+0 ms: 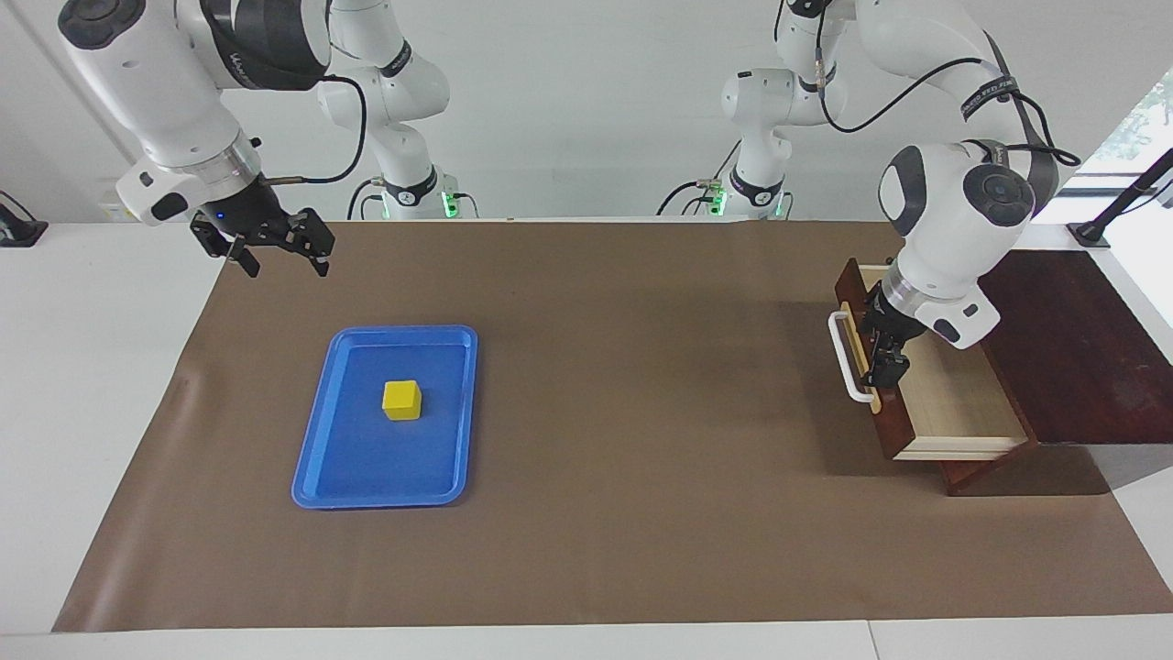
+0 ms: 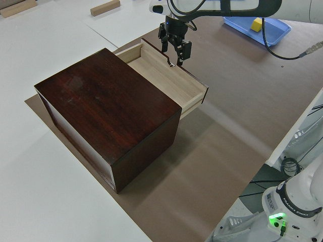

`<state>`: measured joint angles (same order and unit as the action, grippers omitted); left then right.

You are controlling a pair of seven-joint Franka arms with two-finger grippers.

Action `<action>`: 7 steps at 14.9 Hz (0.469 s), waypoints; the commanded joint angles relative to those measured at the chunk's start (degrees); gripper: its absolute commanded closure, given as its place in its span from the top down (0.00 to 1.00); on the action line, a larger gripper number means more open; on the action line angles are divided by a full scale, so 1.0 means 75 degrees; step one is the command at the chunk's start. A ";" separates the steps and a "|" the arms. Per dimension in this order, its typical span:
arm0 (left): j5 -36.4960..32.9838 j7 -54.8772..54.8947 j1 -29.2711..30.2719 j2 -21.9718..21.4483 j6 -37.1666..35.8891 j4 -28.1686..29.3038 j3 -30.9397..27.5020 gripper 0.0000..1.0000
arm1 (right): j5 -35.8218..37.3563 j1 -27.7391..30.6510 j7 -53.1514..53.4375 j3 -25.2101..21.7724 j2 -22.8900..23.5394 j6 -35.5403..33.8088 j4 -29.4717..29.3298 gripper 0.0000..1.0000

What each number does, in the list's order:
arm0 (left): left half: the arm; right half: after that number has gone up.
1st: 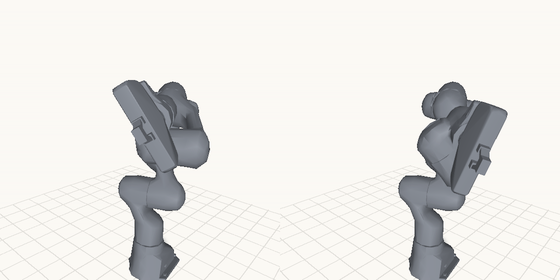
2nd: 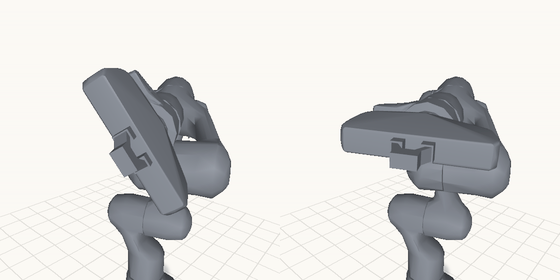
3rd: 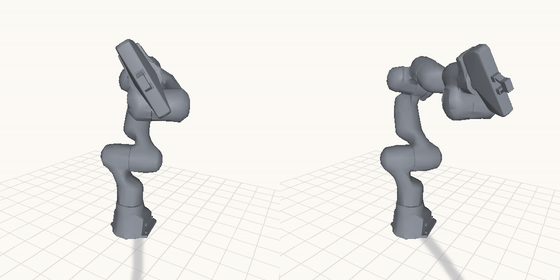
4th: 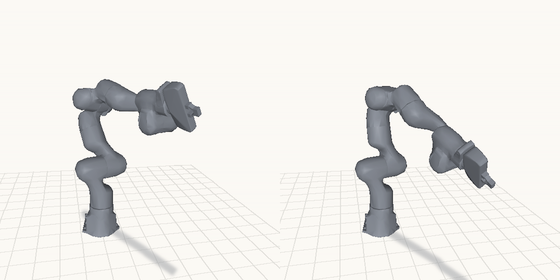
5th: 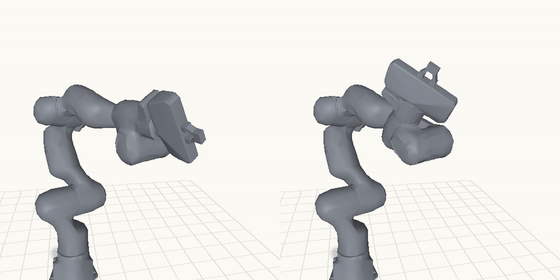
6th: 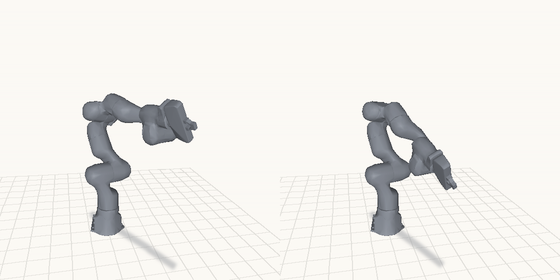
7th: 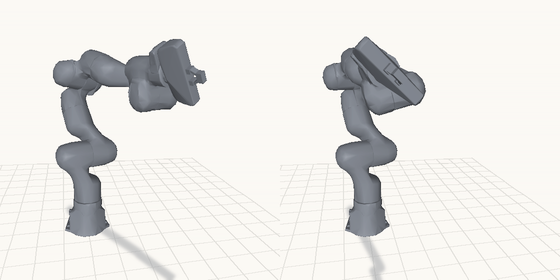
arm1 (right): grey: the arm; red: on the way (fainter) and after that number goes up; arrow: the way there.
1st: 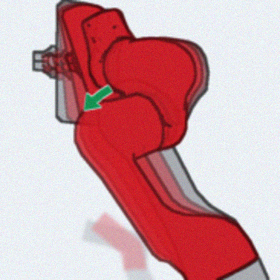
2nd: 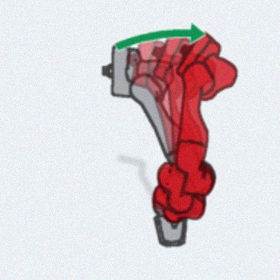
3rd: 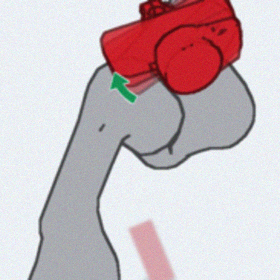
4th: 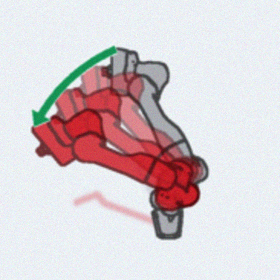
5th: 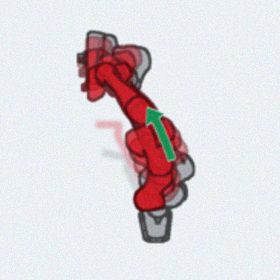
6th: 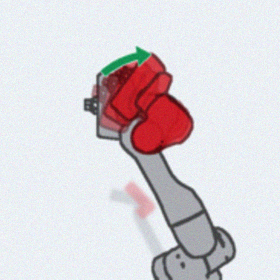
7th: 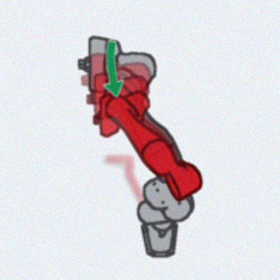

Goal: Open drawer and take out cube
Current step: 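Push the drawer shut with the left gripper while the right gripper retracts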

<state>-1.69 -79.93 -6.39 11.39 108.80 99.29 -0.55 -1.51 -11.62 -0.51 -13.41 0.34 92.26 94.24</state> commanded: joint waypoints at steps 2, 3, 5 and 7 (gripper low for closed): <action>-0.0161 0.0052 0.0476 -0.0148 0.0271 0.0156 -0.0008 1.00 | 0.0506 0.0049 -0.0213 0.0392 -0.0069 -0.0149 -0.0049 1.00; -0.0161 0.0052 0.0558 -0.0136 0.0283 0.0132 -0.0009 1.00 | 0.0507 0.0049 -0.0213 0.0405 -0.0080 -0.0184 -0.0038 1.00; -0.0173 0.0087 0.0687 -0.0113 0.0294 0.0074 -0.0009 1.00 | 0.0507 0.0049 -0.0213 0.0417 -0.0092 -0.0197 -0.0014 1.00; -0.0196 0.0099 0.0874 -0.0101 0.0434 0.0062 -0.0009 1.00 | 0.0495 0.0049 -0.0202 0.0417 -0.0104 -0.0208 0.0009 1.00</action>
<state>-1.78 -80.27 -1.92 11.15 110.29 99.26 -0.62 1.32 -11.64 -0.81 -10.58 0.33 91.90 94.20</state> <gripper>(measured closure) 0.000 0.000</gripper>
